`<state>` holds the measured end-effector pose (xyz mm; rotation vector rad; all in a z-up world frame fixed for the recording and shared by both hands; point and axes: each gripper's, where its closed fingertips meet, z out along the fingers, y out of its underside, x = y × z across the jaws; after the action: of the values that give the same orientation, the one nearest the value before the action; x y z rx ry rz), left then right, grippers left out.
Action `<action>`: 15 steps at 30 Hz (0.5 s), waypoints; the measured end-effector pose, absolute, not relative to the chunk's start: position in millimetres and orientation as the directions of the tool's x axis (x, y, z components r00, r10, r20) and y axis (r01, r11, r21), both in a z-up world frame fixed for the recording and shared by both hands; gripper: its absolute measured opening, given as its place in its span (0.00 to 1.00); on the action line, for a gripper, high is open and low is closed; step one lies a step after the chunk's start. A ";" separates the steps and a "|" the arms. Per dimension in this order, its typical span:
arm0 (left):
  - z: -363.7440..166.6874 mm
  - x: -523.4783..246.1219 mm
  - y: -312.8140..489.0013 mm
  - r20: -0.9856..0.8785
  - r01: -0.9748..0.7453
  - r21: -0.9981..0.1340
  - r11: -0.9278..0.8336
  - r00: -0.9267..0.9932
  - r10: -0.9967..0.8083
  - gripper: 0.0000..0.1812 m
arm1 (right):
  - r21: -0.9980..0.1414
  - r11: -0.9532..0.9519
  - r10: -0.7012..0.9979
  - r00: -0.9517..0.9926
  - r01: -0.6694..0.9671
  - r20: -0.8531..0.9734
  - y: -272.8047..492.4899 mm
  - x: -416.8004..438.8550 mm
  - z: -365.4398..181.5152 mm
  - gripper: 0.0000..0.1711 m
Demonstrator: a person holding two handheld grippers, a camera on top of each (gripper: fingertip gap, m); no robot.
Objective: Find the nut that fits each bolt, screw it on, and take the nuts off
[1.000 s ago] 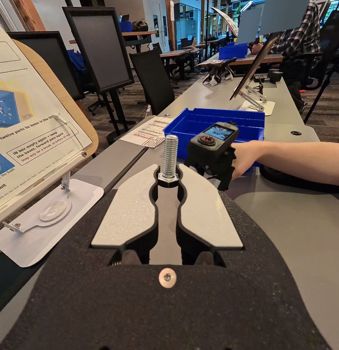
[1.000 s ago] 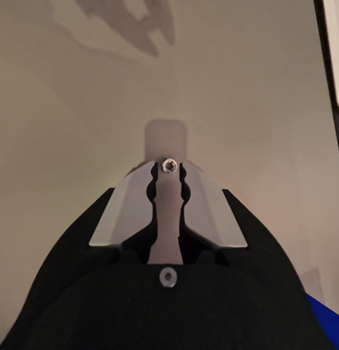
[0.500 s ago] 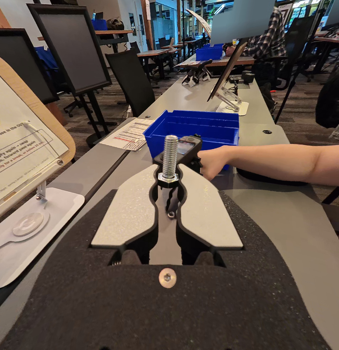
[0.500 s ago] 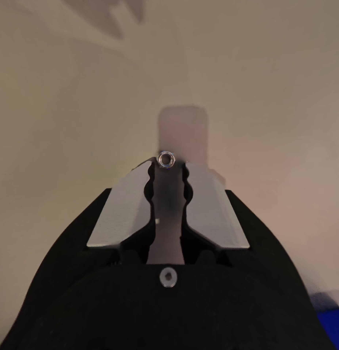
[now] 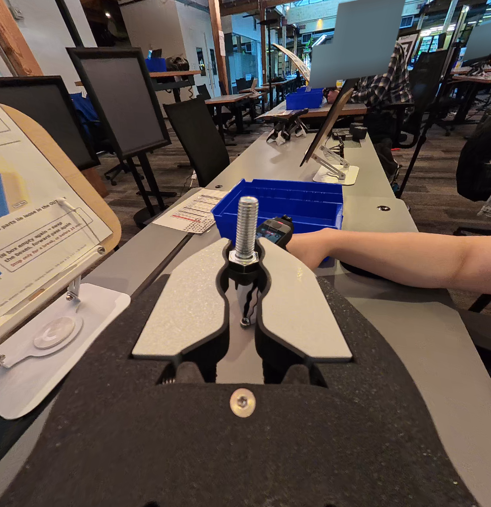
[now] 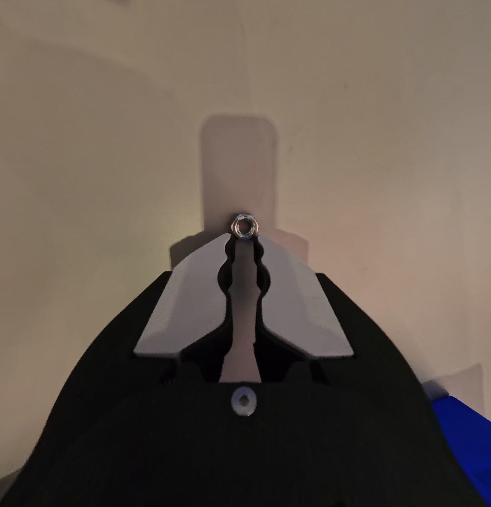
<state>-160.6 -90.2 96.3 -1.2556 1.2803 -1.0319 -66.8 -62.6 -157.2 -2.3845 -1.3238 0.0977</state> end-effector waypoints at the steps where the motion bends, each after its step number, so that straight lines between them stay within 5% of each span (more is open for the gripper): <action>1: 98.5 -163.4 -88.7 -0.100 -0.113 -0.989 0.091 0.078 -0.992 0.08 | -0.385 -0.475 0.820 0.557 0.791 0.133 -63.3 -66.8 -157.2 0.07; 15: 128.7 -194.0 -68.6 -0.064 0.006 -0.998 0.066 0.159 -0.985 0.08 | -0.505 -0.521 0.803 0.595 0.688 -0.017 -76.1 -72.9 -158.2 0.07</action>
<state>-194.0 -68.6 128.7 -1.2246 1.1138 -1.0499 -72.9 -76.1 -158.2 -2.3743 -1.1890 0.3442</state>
